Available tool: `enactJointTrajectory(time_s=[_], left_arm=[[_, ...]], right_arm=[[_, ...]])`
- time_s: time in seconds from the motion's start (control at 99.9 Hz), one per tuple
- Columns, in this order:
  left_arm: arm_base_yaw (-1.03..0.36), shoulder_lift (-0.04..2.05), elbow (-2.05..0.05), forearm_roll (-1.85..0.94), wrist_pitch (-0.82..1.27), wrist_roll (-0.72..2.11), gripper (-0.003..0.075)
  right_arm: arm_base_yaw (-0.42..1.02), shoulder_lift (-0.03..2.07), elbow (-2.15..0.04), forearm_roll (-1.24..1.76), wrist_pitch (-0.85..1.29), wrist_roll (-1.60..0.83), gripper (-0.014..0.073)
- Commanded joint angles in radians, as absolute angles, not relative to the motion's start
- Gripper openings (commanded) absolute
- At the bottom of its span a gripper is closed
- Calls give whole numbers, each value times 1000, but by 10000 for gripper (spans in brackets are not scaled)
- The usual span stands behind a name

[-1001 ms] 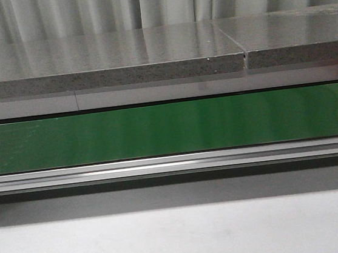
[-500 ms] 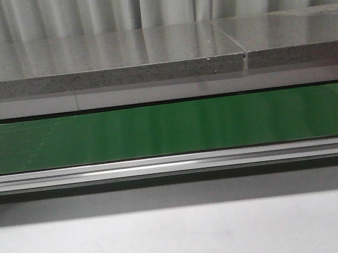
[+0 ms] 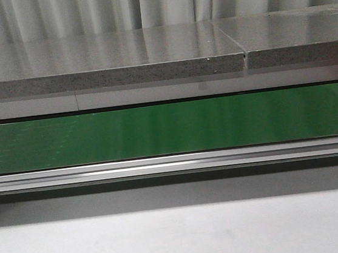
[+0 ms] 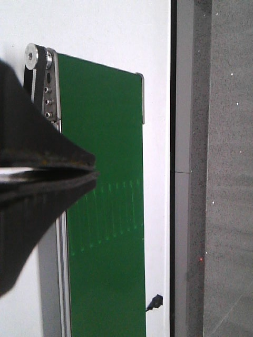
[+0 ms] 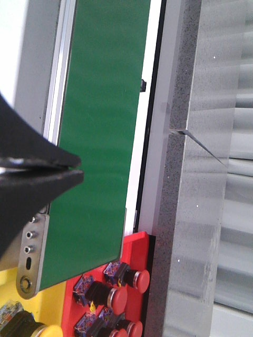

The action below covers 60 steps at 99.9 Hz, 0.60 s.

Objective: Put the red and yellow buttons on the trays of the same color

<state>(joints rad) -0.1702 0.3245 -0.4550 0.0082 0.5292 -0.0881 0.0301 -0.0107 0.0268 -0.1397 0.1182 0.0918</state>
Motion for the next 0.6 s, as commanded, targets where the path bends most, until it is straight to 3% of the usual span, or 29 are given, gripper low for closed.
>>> enactJointTrajectory(time_s=[0.0, 0.44, 0.59], left_arm=[[-179, 332, -483, 0, 456, -88, -19], [-179, 332, -466, 0, 452, -88, -19], [-179, 323, -421, 14, 272, -88, -19]], right_arm=[[30, -26, 16, -153, 36, 89, -68], [30, -26, 16, -153, 36, 89, -68], [30, -26, 16, -153, 36, 89, -68]])
